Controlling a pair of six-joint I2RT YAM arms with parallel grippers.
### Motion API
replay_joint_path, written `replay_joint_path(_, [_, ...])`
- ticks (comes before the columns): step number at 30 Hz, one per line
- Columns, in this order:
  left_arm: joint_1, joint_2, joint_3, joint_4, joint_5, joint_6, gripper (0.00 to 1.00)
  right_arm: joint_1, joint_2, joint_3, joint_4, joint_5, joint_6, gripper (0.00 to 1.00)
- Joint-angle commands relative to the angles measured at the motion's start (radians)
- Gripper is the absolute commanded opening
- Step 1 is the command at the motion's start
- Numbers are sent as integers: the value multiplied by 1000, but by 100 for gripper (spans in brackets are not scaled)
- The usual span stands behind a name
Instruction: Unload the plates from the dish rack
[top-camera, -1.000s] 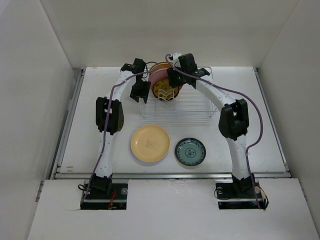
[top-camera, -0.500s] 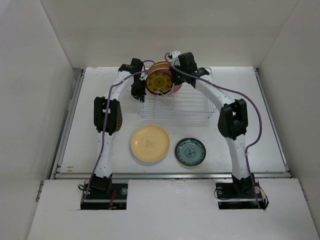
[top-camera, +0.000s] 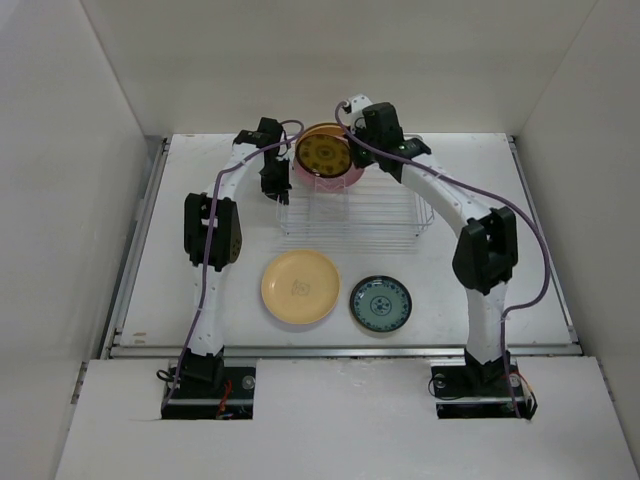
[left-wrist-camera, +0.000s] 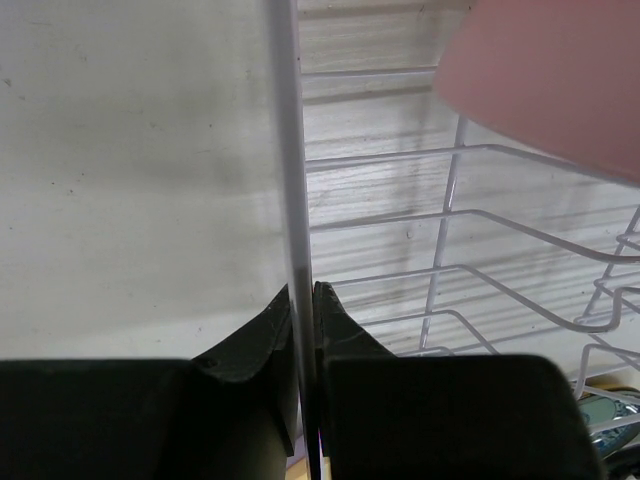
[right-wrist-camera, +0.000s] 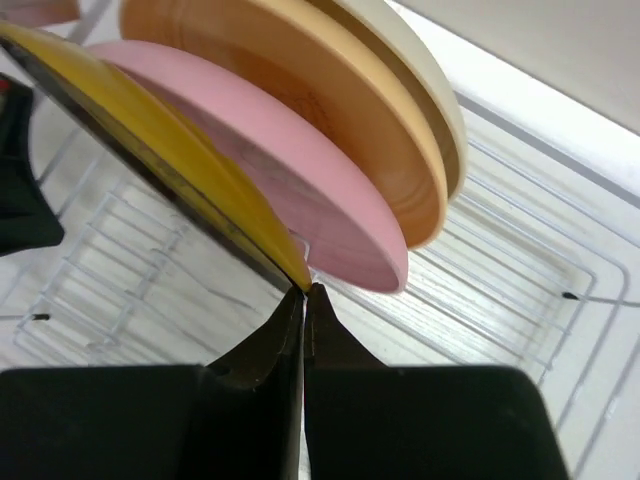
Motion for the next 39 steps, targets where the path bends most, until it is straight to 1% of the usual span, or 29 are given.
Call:
replay_joint_path(1, [3, -55, -33, -63, 23, -26, 0, 23, -137, -20, 76, 31, 11, 0])
replay_joint_path(4, [3, -55, -33, -63, 23, -26, 0, 33, -193, -61, 76, 42, 11, 0])
replay_joint_path(7, [3, -64, -33, -63, 23, -2, 0, 33, -237, -92, 17, 54, 34, 0])
replay_joint_path(8, [3, -73, -33, -72, 14, 9, 3, 33, -271, -92, -9, 54, 45, 0])
replay_joint_path(10, [3, -82, -33, -72, 1, 21, 18, 33, -311, -154, -80, 54, 90, 0])
replay_joint_path(13, [3, -104, -33, -72, -18, 46, 31, 33, -418, -260, -128, 10, 156, 0])
replay_joint_path(14, [3, -116, -20, -72, -19, 46, 43, 24, -447, -332, -167, -8, 178, 0])
replay_joint_path(16, [3, -128, -10, -72, -52, 64, 52, 14, -538, -403, -218, -28, 248, 0])
replay_joint_path(17, [3, -147, 1, -72, -61, 64, 55, 2, -570, -485, -261, -64, 268, 0])
replay_joint_path(18, [3, -158, 1, -58, -71, 83, 57, 2, -641, -533, -276, -87, 288, 0])
replay_joint_path(19, [3, -168, 1, -43, -71, 93, 58, -15, -680, -582, -289, -110, 327, 0])
replay_joint_path(20, [3, -179, 1, -32, -84, 122, 58, -24, -717, -630, -301, -136, 342, 0])
replay_joint_path(21, [-8, -199, 1, -23, -97, 139, 58, -44, -787, -718, -319, -186, 360, 0])
replay_joint_path(22, [-17, -208, 1, -1, -97, 156, 58, -53, -820, -763, -320, -211, 400, 0])
replay_joint_path(24, [-26, -222, 1, 20, -106, 205, 59, -75, -869, -878, -355, -298, 434, 0])
replay_joint_path(25, [-35, -233, 1, 41, -117, 219, 59, -88, -897, -909, -372, -320, 449, 0])
replay_joint_path(26, [-35, -233, 1, 51, -117, 233, 59, -99, -906, -940, -384, -364, 474, 0])
replay_joint_path(27, [-44, -233, 1, 60, -117, 245, 59, -99, -906, -972, -393, -365, 489, 0])
replay_joint_path(29, [-55, -244, 12, 92, -106, 287, 59, -110, -920, -1070, -384, -415, 528, 0])
replay_joint_path(32, [-66, -244, 21, 141, -88, 345, 59, -122, -920, -1147, -384, -415, 568, 0])
replay_joint_path(34, [-78, -244, 32, 160, -88, 374, 59, -133, -920, -1161, -384, -415, 577, 0])
replay_joint_path(38, [-101, -224, 32, 206, -111, 426, 59, -151, -911, -1181, -407, -354, 615, 1])
replay_joint_path(39, [-110, -215, 32, 206, -126, 438, 59, -151, -898, -1181, -407, -354, 615, 12])
